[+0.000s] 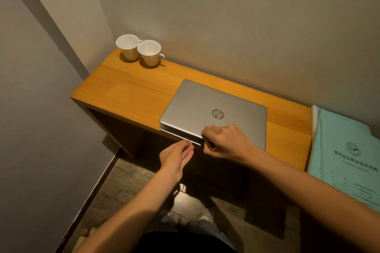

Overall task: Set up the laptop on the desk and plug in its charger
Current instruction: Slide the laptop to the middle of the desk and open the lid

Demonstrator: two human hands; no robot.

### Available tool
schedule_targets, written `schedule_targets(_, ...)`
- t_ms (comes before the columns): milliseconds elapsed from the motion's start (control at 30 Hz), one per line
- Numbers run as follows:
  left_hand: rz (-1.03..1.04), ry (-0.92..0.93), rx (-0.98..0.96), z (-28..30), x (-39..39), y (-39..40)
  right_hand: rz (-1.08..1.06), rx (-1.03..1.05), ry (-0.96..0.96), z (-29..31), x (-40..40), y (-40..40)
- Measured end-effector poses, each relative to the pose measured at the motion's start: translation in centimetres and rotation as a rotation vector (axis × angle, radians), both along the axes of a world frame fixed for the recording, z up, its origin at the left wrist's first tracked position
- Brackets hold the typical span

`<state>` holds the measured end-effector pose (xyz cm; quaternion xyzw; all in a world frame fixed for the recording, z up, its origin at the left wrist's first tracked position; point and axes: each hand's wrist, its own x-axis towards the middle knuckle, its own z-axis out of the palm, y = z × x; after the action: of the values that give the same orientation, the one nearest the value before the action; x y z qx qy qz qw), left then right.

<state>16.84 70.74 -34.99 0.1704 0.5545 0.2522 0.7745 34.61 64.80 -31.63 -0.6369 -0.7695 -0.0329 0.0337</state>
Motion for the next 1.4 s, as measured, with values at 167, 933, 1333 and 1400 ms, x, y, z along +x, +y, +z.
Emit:
schedule_targets(167,-0.192,0.336,0.387,-0.6,0.0,0.6,0.04,0.075,-0.002,-0.1,0.0,-0.4)
schedule_targets(933,-1.056,0.908,1.942,-3.8,-2.9,0.6,0.121,0.189,0.019,0.4,0.3,-0.7)
schedule_targets(1333,-1.148,0.92,1.976,-3.6,-3.0,1.4,-0.017,0.445,-0.02,7.7,4.1,1.5)
schedule_targets(1400,-1.2,0.937,1.992,-3.2,-2.9,1.6,-0.035,0.47,-0.039,8.8,5.0,2.0)
